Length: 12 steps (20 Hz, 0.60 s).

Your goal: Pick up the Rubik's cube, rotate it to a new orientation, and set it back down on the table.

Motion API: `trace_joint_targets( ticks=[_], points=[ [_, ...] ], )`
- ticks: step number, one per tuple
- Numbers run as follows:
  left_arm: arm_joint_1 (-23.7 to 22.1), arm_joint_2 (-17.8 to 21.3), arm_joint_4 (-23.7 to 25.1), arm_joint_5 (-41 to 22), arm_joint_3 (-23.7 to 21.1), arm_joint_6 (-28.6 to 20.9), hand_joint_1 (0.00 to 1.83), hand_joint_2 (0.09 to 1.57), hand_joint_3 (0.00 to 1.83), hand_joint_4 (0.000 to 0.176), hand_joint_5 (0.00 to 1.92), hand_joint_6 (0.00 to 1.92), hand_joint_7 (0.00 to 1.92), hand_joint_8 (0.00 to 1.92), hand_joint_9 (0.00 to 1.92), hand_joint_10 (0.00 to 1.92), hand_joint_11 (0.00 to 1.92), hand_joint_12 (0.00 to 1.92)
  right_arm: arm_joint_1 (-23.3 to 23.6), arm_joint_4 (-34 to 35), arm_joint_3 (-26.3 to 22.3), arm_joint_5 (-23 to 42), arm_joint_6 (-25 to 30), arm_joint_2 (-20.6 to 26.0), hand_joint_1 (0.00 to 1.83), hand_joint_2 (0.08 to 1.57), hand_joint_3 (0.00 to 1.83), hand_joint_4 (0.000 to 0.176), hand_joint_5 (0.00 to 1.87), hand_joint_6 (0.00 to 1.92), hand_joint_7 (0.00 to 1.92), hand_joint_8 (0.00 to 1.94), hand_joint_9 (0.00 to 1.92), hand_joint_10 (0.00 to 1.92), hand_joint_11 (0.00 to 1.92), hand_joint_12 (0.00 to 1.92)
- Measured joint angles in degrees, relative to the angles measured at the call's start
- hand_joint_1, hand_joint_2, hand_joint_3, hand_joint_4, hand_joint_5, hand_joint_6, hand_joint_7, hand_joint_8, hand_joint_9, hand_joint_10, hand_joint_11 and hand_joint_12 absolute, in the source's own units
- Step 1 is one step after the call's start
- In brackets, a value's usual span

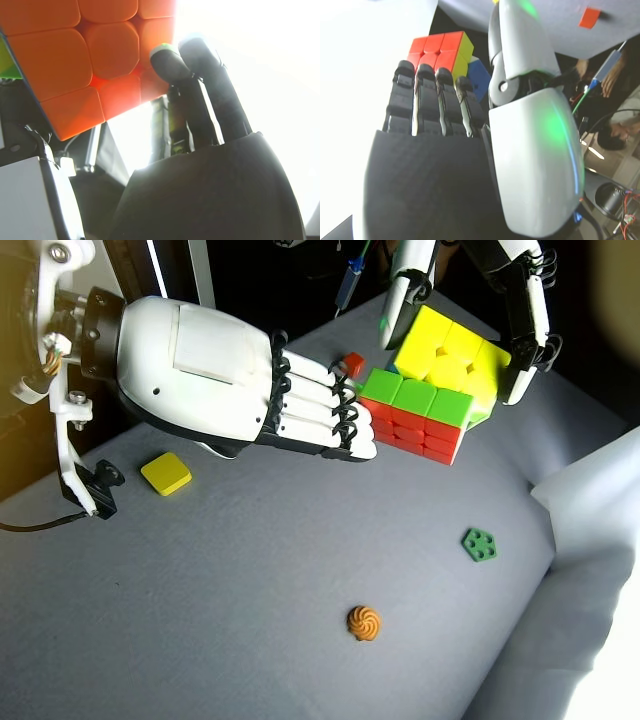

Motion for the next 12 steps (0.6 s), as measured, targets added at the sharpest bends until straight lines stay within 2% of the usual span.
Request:
trace_joint_targets(
  ticks=[1,2,4,7,8,9,10,12],
  points=[
    [0.00,0.00,0.02,0.00,0.00,0.00,0.93,1.36,0.00,0.000,0.57,1.60,0.67,1.66,0.62,1.79,0.60,1.92,0.33,-0.31,0.00,0.00,0.00,0.02,1.48,1.02,0.00,0.000,0.00,0.00,0.00,0.00,0.00,0.00,0.00,0.00],
    [0.00,0.00,-0.02,0.00,0.00,0.09,1.06,1.35,0.00,0.000,0.56,1.51,0.65,1.71,0.60,1.72,0.52,1.91,0.66,-0.37,0.00,-0.04,0.00,0.13,1.47,1.02,0.00,0.000,0.00,0.00,0.00,0.00,0.00,0.00,0.00,0.00],
    [0.00,0.00,-0.28,-0.09,0.00,0.20,1.06,1.38,0.01,0.000,0.51,1.58,0.59,1.80,0.56,1.81,0.52,1.92,1.73,-0.39,0.04,0.02,-0.02,0.52,1.49,1.01,0.00,0.000,0.00,0.00,0.00,0.00,0.00,0.00,0.00,0.00],
    [0.00,0.00,-0.44,-0.33,0.00,0.20,1.06,1.38,0.01,0.000,0.52,1.56,0.59,1.82,0.56,1.81,0.53,1.92,3.43,-0.33,0.04,-0.13,0.00,1.07,1.48,1.03,0.00,0.000,0.00,0.00,0.00,0.00,0.00,0.00,0.00,0.00],
    [0.00,0.00,-0.72,-0.04,0.00,0.24,0.83,1.39,0.01,0.052,0.53,1.67,0.60,1.73,0.55,1.82,0.53,1.92,4.00,0.11,0.07,-0.07,0.02,1.27,1.49,1.02,0.00,0.000,0.00,0.00,0.00,0.00,0.00,0.00,0.00,0.00],
    [0.02,0.00,-1.14,0.09,-0.07,0.26,1.01,1.38,0.01,0.000,0.51,1.62,0.62,1.75,0.61,1.77,0.61,1.92,4.15,0.15,0.04,0.26,0.00,1.31,1.50,1.03,0.00,0.000,0.00,0.00,0.00,0.00,0.00,0.00,0.00,0.00],
    [0.07,0.00,-1.09,0.22,-0.07,0.68,1.07,1.36,0.00,0.000,0.54,1.53,0.63,1.75,0.58,1.82,0.58,1.92,4.13,-0.07,0.04,0.33,0.04,1.31,1.50,1.02,0.00,0.000,0.00,0.00,0.00,0.00,0.00,0.00,0.01,0.00],
    [0.17,0.00,-1.31,0.24,-0.07,0.55,1.06,1.37,0.00,0.000,0.54,1.55,0.60,1.78,0.55,1.86,0.56,1.92,4.13,-0.55,0.04,0.39,0.02,1.31,1.49,1.02,0.00,0.000,0.00,0.00,0.00,0.00,0.00,0.00,0.02,0.01]
  ],
)
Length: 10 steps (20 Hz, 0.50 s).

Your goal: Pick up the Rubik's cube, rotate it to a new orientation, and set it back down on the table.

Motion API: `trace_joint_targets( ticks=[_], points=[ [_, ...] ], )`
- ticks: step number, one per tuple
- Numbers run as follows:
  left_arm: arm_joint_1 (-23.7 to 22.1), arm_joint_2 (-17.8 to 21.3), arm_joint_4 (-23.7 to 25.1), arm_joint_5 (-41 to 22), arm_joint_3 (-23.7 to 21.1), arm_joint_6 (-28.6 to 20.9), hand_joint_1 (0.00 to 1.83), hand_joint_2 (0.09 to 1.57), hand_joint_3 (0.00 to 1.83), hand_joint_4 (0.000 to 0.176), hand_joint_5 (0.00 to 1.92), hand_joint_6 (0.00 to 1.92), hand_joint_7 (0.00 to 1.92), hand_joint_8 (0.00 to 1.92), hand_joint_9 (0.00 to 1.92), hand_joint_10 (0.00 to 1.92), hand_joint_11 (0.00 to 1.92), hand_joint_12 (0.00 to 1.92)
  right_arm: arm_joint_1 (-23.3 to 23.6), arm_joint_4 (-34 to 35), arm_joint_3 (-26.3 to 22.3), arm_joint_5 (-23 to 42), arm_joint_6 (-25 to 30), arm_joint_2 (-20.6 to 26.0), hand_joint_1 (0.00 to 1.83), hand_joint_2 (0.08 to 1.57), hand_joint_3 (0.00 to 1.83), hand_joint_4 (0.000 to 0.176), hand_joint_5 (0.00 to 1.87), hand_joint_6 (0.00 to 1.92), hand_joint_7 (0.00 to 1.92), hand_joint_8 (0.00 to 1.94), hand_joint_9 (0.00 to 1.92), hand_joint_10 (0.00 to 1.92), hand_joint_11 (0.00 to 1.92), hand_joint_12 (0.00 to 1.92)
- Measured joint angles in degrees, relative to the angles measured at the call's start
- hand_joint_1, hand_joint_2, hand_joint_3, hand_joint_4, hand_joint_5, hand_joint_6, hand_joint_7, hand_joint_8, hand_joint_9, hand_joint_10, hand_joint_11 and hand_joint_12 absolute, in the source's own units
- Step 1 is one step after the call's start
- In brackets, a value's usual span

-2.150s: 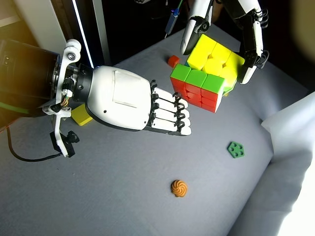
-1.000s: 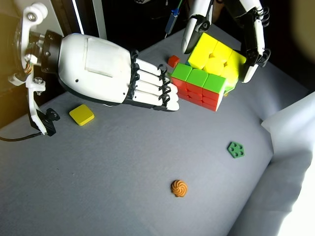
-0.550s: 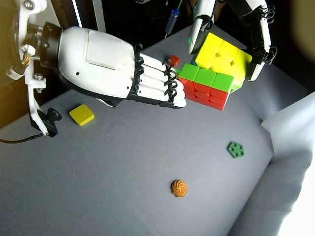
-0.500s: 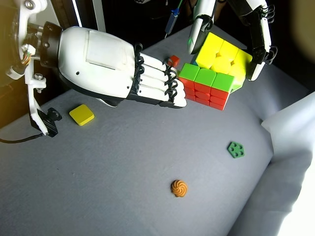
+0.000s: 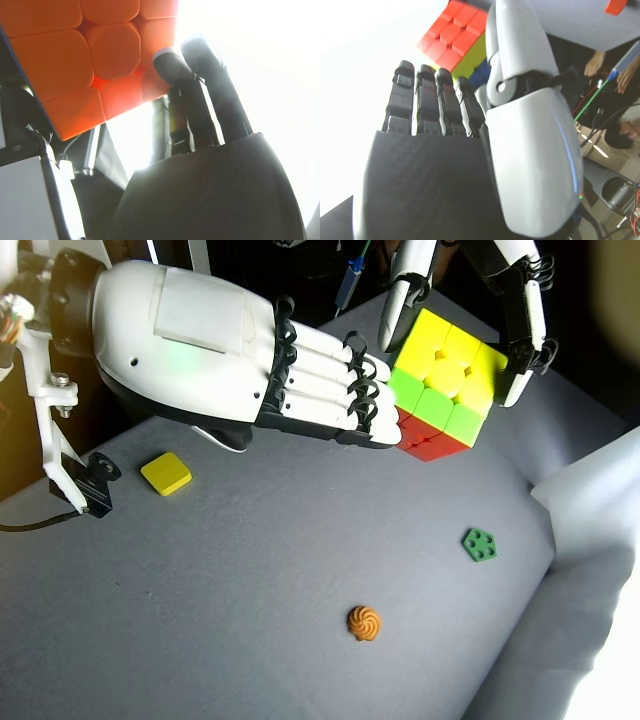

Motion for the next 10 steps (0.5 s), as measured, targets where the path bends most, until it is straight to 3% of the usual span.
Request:
trace_joint_targets(
  ticks=[2,5,7,8,10],
  points=[
    [0.00,0.00,0.00,0.02,0.00,0.02,1.04,1.39,0.01,0.000,0.52,1.60,0.57,1.81,0.52,1.85,0.55,1.92,0.00,-0.13,0.00,0.02,0.02,0.00,1.49,1.02,0.00,0.000,0.00,0.00,0.00,0.00,0.00,0.00,0.02,0.01],
    [0.00,0.00,0.02,0.09,0.00,0.00,1.06,1.36,0.00,0.000,0.57,1.52,0.60,1.76,0.57,1.78,0.58,1.92,0.31,-0.35,0.00,0.09,0.31,0.00,1.46,1.03,0.00,0.000,0.00,0.00,0.00,0.00,0.00,0.00,0.01,0.01],
    [0.00,0.00,0.02,0.55,-0.22,-0.15,1.03,1.36,0.01,0.000,0.55,1.56,0.61,1.74,0.56,1.79,0.58,1.92,2.80,-0.74,0.00,1.75,1.62,0.59,1.50,1.02,0.00,0.000,0.00,0.00,0.00,0.00,0.00,0.00,0.00,0.00],
    [0.00,-0.02,0.02,1.11,-0.35,-0.17,1.05,1.37,0.01,0.000,0.55,1.54,0.57,1.82,0.53,1.87,0.59,1.92,4.50,-0.48,-0.04,3.02,2.08,0.70,1.50,1.03,0.00,0.000,0.00,0.00,0.00,0.00,0.00,0.00,0.00,0.00],
    [-0.02,-0.13,0.02,2.38,-0.42,-0.37,1.07,1.36,0.00,0.000,0.59,1.51,0.59,1.77,0.58,1.82,0.63,1.92,6.45,0.52,-0.15,4.68,2.67,0.94,1.48,1.02,0.00,0.000,0.00,0.00,0.00,0.00,0.00,0.00,0.00,0.00]
  ],
)
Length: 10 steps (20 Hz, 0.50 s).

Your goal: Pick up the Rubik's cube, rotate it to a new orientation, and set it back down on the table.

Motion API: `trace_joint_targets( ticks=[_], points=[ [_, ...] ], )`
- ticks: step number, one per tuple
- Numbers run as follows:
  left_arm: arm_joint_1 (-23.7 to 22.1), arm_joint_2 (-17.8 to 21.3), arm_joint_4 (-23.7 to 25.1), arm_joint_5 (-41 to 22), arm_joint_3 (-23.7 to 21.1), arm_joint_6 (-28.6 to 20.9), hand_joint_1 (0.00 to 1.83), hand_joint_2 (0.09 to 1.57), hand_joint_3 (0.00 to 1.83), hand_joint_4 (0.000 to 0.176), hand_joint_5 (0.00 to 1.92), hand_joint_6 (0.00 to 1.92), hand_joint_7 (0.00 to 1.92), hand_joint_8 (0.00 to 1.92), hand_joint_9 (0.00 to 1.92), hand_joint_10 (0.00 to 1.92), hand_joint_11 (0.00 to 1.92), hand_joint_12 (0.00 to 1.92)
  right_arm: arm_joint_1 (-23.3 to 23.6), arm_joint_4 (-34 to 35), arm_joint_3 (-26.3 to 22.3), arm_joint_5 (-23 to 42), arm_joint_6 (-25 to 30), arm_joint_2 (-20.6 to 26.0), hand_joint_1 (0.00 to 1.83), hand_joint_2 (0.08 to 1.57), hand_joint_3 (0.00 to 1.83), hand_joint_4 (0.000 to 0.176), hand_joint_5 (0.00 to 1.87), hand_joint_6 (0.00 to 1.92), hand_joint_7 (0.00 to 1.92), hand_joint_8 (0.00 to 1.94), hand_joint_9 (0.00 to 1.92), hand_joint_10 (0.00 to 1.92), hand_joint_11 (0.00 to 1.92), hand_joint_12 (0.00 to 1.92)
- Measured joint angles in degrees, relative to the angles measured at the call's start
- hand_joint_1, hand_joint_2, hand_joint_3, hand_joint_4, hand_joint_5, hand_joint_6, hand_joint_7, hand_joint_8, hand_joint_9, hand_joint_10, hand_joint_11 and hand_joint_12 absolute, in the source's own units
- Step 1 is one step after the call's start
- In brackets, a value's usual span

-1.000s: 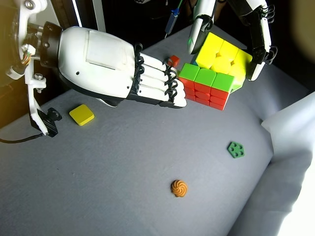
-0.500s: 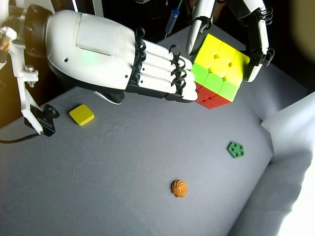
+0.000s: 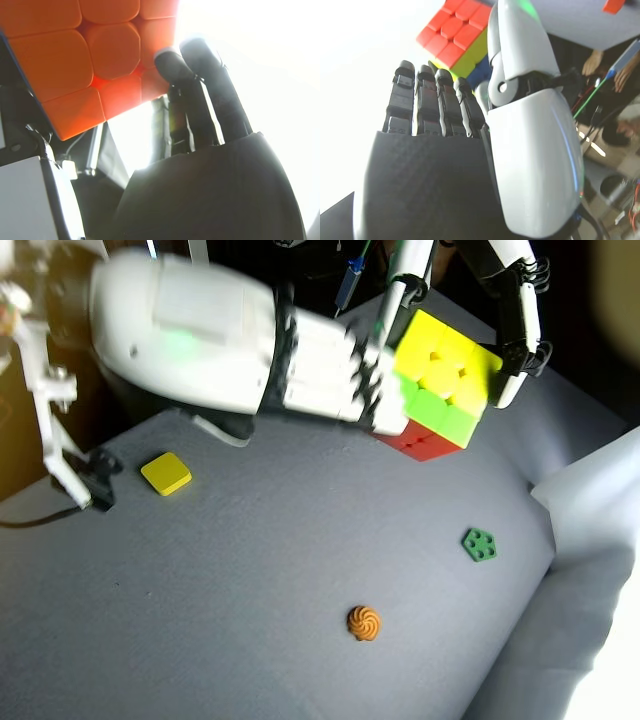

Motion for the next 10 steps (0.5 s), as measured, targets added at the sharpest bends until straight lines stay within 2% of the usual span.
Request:
trace_joint_targets(
  ticks=[1,5,6,7,8,9,10],
  points=[
    [0.00,0.00,0.02,0.20,0.00,0.00,1.06,1.36,0.00,0.000,0.58,1.53,0.58,1.78,0.60,1.82,0.67,1.92,0.07,-1.22,-0.02,0.02,0.00,0.11,1.48,1.02,0.00,0.000,0.00,0.00,0.00,0.00,0.00,0.00,0.00,0.00],
    [-0.09,0.02,0.07,-0.35,0.00,0.04,1.08,1.36,0.00,0.000,0.56,1.50,0.62,1.76,0.59,1.80,0.62,1.92,0.04,-2.58,0.63,-2.75,-2.78,0.11,1.47,1.02,0.00,0.000,0.00,0.00,0.00,0.00,0.00,0.00,0.00,0.00],
    [-0.09,0.00,0.02,-0.33,0.00,0.04,1.07,1.36,0.00,0.000,0.53,1.54,0.63,1.74,0.59,1.74,0.60,1.92,0.04,-2.47,1.14,-2.89,-2.75,0.11,1.50,1.02,0.00,0.000,0.00,0.00,0.00,0.00,0.00,0.00,0.00,0.00],
    [0.04,0.02,0.11,-0.15,0.00,0.00,0.88,1.39,0.01,0.000,0.52,1.66,0.60,1.60,0.59,1.72,0.60,1.92,0.04,-1.33,1.88,-2.95,-2.73,0.11,1.49,1.03,0.00,0.000,0.00,0.00,0.00,0.00,0.00,0.00,0.00,0.00],
    [0.20,0.00,0.44,0.13,0.00,-0.02,1.02,1.38,0.01,0.000,0.53,1.56,0.59,1.77,0.58,1.78,0.61,1.92,0.04,-0.39,2.60,-2.93,-2.73,0.04,1.48,1.04,0.00,0.000,0.00,0.00,0.00,0.00,0.00,0.00,0.00,0.00],
    [0.63,0.02,1.11,0.48,0.00,-0.72,1.06,1.38,0.00,0.000,0.55,1.51,0.57,1.84,0.56,1.86,0.60,1.92,0.04,-0.07,3.23,-3.08,-2.73,0.04,1.50,1.03,0.00,0.000,0.00,0.00,0.00,0.00,0.00,0.00,0.00,0.00],
    [1.29,0.00,2.12,0.94,0.00,-1.75,1.08,1.37,0.00,0.000,0.57,1.49,0.59,1.81,0.58,1.85,0.62,1.92,-0.17,-0.07,3.63,-3.30,-2.73,0.04,1.50,1.02,0.00,0.000,0.00,0.00,0.00,0.00,0.00,0.00,0.00,0.00]
  ],
)
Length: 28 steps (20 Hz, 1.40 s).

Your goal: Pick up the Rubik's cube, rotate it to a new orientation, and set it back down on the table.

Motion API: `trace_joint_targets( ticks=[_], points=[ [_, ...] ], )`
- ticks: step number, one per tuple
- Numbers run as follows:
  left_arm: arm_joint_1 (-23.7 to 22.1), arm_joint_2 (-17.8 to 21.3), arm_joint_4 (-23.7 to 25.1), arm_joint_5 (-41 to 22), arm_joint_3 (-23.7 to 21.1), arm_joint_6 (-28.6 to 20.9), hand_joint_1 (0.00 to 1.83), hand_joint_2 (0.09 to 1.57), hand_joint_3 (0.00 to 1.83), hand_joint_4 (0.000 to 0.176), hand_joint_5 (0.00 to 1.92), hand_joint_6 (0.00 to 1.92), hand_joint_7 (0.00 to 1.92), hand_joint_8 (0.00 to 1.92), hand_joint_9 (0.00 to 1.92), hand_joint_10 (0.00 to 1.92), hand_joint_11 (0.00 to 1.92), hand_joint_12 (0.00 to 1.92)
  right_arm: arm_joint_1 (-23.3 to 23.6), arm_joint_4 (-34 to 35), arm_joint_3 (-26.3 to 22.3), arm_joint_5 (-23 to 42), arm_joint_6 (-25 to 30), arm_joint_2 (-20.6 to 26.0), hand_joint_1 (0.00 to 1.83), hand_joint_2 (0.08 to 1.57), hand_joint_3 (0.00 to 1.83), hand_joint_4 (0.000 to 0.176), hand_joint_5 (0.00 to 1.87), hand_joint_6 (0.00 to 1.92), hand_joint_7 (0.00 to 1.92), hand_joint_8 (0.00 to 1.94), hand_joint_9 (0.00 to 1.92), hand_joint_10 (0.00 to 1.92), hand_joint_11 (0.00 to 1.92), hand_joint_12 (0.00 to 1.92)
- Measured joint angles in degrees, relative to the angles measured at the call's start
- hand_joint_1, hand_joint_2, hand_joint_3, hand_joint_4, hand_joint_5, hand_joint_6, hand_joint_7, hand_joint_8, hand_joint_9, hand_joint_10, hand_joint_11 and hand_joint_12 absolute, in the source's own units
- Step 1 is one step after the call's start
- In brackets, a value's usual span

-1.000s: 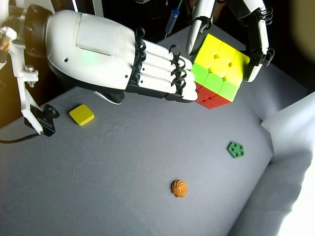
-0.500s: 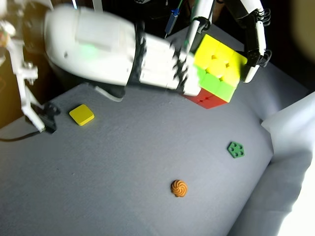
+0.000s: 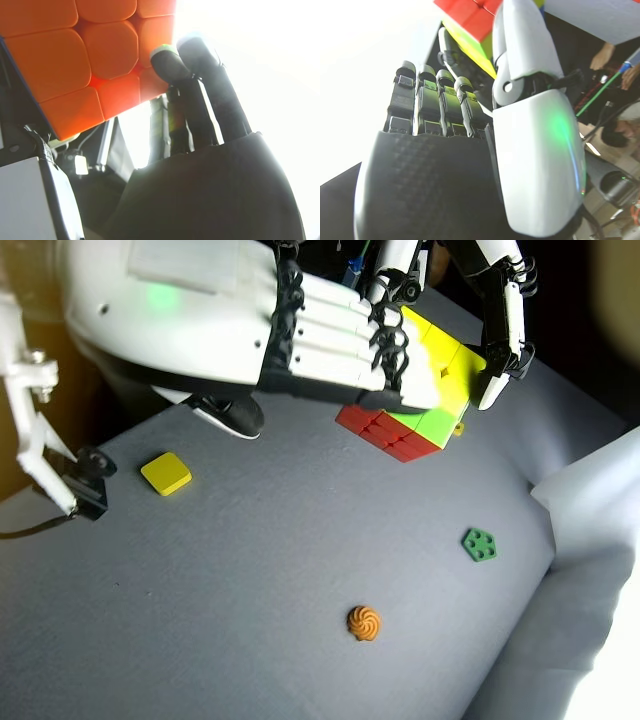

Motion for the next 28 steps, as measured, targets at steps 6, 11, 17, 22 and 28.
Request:
trace_joint_targets(
  ticks=[6,11,17,22,28],
  points=[
    [6.27,-0.83,8.07,3.30,0.22,-7.96,1.06,1.38,0.01,0.000,0.53,1.55,0.56,1.84,0.61,1.84,0.68,1.92,-4.07,0.24,1.68,0.74,0.07,-2.58,1.43,1.00,0.00,0.000,0.00,0.00,0.00,0.00,0.00,0.00,0.02,0.01],
    [12.02,-1.88,16.06,4.48,0.98,-16.06,1.04,1.39,0.00,0.000,0.53,1.59,0.56,1.81,0.61,1.77,0.69,1.92,-4.52,0.90,2.73,0.31,-0.13,-2.64,0.88,0.99,0.01,0.000,0.00,0.00,0.00,0.00,0.00,0.00,0.00,0.01],
    [19.26,-5.57,26.77,6.51,3.39,-26.01,0.84,1.39,0.01,0.033,0.51,1.69,0.55,1.64,0.52,1.71,0.49,1.92,-4.52,0.55,2.78,0.37,-1.05,-2.71,0.01,0.85,0.00,0.000,0.00,0.00,0.00,0.00,0.00,0.00,0.00,0.00],
    [24.22,-7.30,34.80,7.30,6.78,-32.92,1.02,1.37,0.01,0.000,0.55,1.57,0.58,1.80,0.59,1.82,0.59,1.92,-4.52,0.57,2.78,0.37,-1.46,-2.71,0.00,0.87,0.00,0.000,0.00,0.00,0.00,0.00,0.00,0.00,0.00,0.00],
    [28.04,-8.94,42.40,7.74,11.47,-40.04,0.88,1.41,0.01,0.000,0.52,1.69,0.75,1.37,0.67,1.55,0.55,1.90,-4.52,0.52,2.78,0.35,-1.62,-2.69,0.00,0.90,0.01,0.000,0.00,0.00,0.00,0.00,0.00,0.00,0.00,0.00]
  ],
)
